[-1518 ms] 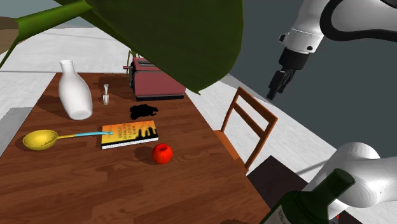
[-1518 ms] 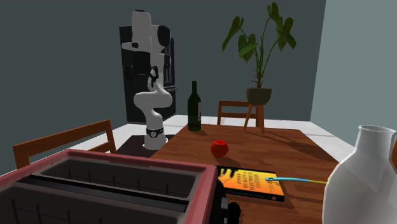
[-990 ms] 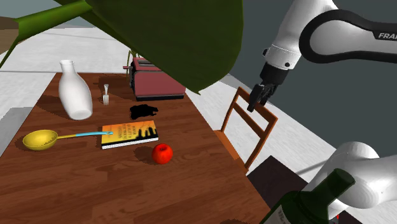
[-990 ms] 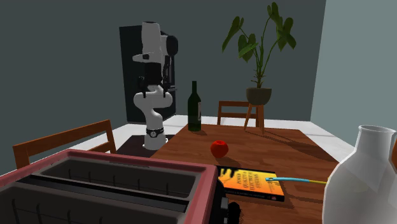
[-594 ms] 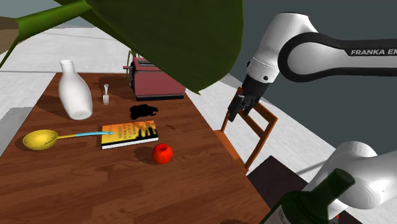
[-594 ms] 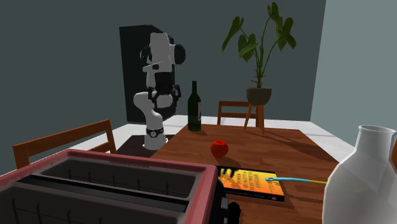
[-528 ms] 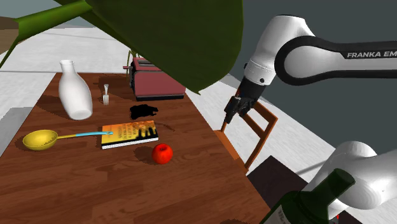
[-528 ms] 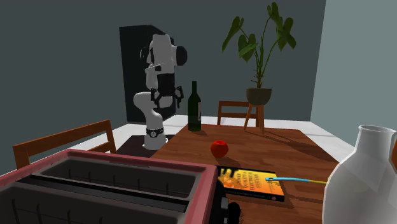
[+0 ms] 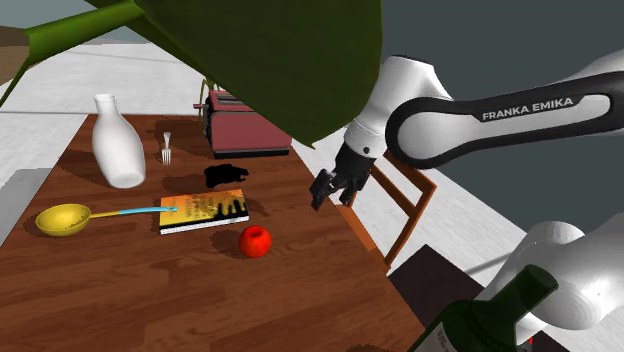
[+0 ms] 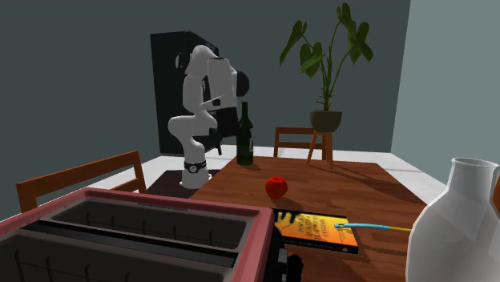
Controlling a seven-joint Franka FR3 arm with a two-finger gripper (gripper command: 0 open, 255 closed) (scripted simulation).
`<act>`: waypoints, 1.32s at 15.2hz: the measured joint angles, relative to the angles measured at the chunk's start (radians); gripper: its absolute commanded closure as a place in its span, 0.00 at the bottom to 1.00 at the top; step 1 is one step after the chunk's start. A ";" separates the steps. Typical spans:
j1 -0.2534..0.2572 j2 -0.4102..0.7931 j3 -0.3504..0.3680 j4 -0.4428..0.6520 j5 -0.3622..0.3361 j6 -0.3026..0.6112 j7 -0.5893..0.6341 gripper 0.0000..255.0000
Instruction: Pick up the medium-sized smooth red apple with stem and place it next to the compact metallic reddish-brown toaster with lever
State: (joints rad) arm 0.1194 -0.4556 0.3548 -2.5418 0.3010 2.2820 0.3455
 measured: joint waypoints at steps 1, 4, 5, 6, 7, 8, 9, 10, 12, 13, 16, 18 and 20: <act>-0.003 0.037 0.014 0.017 0.002 0.031 0.017 0.00; -0.004 0.153 0.072 0.055 0.002 0.143 0.087 0.00; -0.004 0.182 0.087 0.064 0.000 0.174 0.109 0.00; -0.007 0.220 0.104 0.084 -0.010 0.204 0.136 0.00; -0.011 0.252 0.113 0.096 -0.018 0.233 0.154 0.00; -0.014 0.291 0.129 0.113 -0.033 0.266 0.183 0.00; -0.017 0.337 0.147 0.140 -0.059 0.294 0.221 0.00; -0.021 0.382 0.157 0.159 -0.085 0.329 0.252 0.00; -0.019 0.457 0.173 0.202 -0.143 0.378 0.325 0.00; -0.015 0.490 0.176 0.218 -0.174 0.398 0.358 0.00; -0.008 0.544 0.171 0.227 -0.221 0.443 0.395 0.00; 0.001 0.576 0.165 0.238 -0.254 0.462 0.422 0.00; 0.009 0.606 0.156 0.244 -0.285 0.483 0.444 0.00</act>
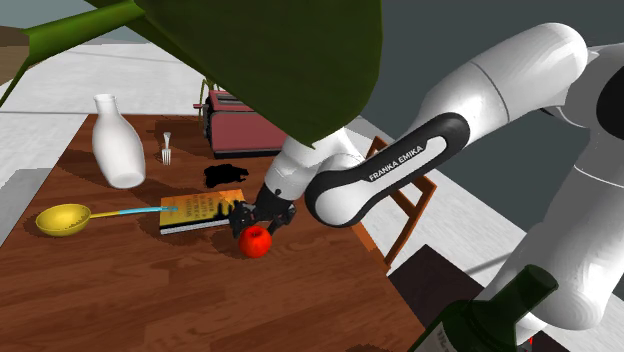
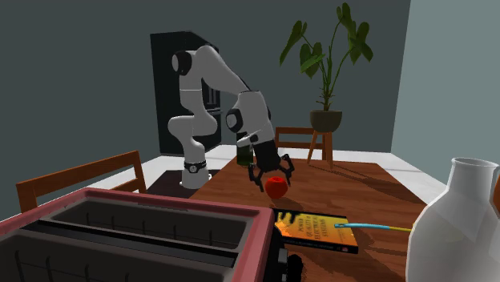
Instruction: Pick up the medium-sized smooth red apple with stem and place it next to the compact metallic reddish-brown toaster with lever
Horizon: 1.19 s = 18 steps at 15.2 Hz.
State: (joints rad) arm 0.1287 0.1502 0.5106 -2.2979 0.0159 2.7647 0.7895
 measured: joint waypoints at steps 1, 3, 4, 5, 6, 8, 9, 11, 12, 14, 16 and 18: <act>0.001 0.006 -0.002 0.000 -0.006 0.005 0.003 0.00; 0.003 0.011 -0.004 0.003 -0.011 0.007 0.006 0.00; 0.003 0.012 -0.005 0.003 -0.012 0.008 0.007 0.00; 0.004 0.012 -0.005 0.003 -0.012 0.008 0.007 0.00; 0.004 0.013 -0.005 0.003 -0.012 0.008 0.007 0.00; 0.004 0.013 -0.005 0.003 -0.012 0.008 0.007 1.00; 0.004 0.013 -0.005 0.004 -0.012 0.008 0.007 1.00; 0.003 0.012 -0.005 0.004 -0.012 0.009 0.007 1.00; 0.003 0.012 -0.005 0.004 -0.012 0.009 0.007 1.00; 0.003 0.012 -0.005 0.004 -0.012 0.009 0.007 1.00; 0.003 0.012 -0.005 0.004 -0.011 0.009 0.006 1.00; 0.003 0.012 -0.005 0.004 -0.012 0.009 0.007 1.00</act>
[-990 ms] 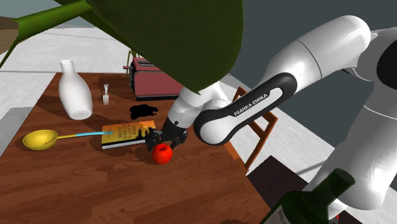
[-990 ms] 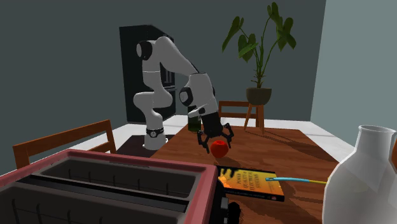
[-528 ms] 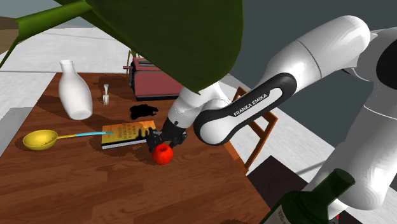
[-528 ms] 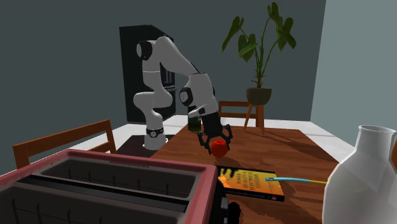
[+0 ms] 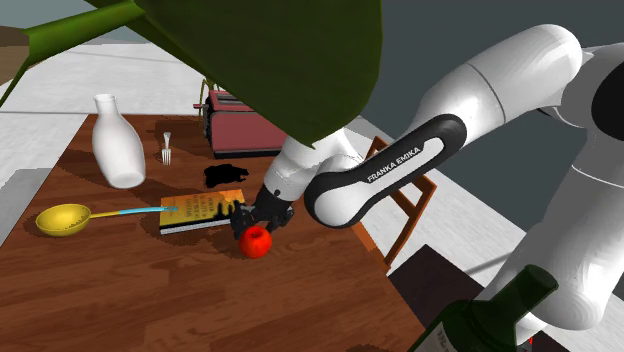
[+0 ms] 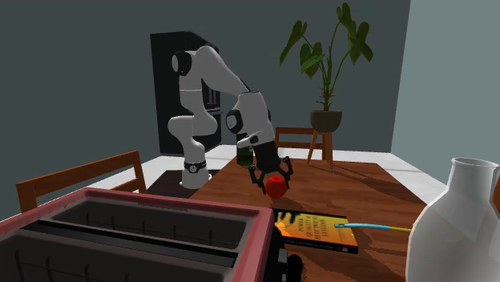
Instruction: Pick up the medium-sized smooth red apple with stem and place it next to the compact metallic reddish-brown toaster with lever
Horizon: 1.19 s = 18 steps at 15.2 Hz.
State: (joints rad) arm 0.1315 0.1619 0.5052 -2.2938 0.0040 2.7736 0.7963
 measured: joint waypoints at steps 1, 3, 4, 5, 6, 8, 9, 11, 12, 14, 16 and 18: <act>-0.001 -0.005 0.002 0.001 0.005 -0.007 -0.003 1.00; -0.004 -0.020 0.008 0.008 0.018 -0.027 -0.010 1.00; -0.007 -0.029 0.011 0.012 0.026 -0.040 -0.015 1.00; -0.009 -0.035 0.013 0.018 0.032 -0.051 -0.019 1.00; -0.012 -0.046 0.015 0.021 0.042 -0.064 -0.027 1.00; -0.017 -0.070 0.020 0.028 0.063 -0.093 -0.039 1.00; -0.019 -0.083 0.023 0.030 0.073 -0.105 -0.045 1.00; -0.021 -0.103 0.025 0.038 0.089 -0.131 -0.054 1.00; -0.023 -0.114 0.026 0.040 0.099 -0.144 -0.061 1.00; -0.024 -0.130 0.027 0.050 0.109 -0.167 -0.066 1.00; -0.026 -0.145 0.026 0.063 0.119 -0.194 -0.072 1.00; -0.028 -0.164 0.025 0.075 0.132 -0.224 -0.082 1.00</act>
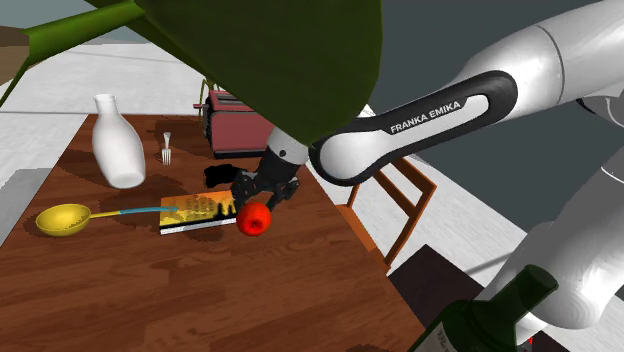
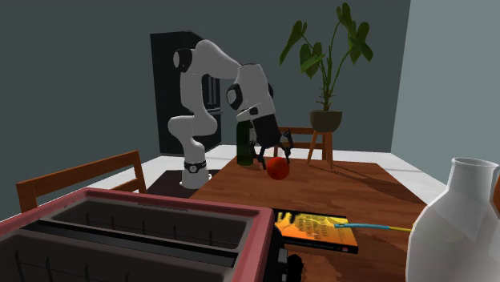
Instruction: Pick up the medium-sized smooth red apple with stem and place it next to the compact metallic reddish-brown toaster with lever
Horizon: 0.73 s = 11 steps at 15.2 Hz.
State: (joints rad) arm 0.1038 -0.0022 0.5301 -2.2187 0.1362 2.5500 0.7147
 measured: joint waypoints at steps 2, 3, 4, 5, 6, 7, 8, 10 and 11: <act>0.000 -0.013 -0.001 0.020 0.005 -0.031 0.000 1.00; 0.000 -0.023 -0.001 0.023 0.011 -0.044 -0.002 1.00; 0.000 -0.029 -0.001 0.029 0.014 -0.055 -0.004 1.00; -0.001 -0.038 -0.003 0.035 0.019 -0.069 -0.007 1.00; -0.001 -0.043 -0.003 0.044 0.021 -0.083 -0.007 1.00; -0.001 -0.052 -0.004 0.051 0.025 -0.098 -0.008 1.00; -0.001 -0.059 -0.005 0.060 0.028 -0.112 -0.009 1.00; -0.003 -0.070 -0.007 0.075 0.033 -0.139 -0.012 1.00; -0.003 -0.078 -0.009 0.082 0.037 -0.153 -0.014 1.00</act>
State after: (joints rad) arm 0.1010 -0.0803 0.5212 -2.1367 0.1730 2.3971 0.7007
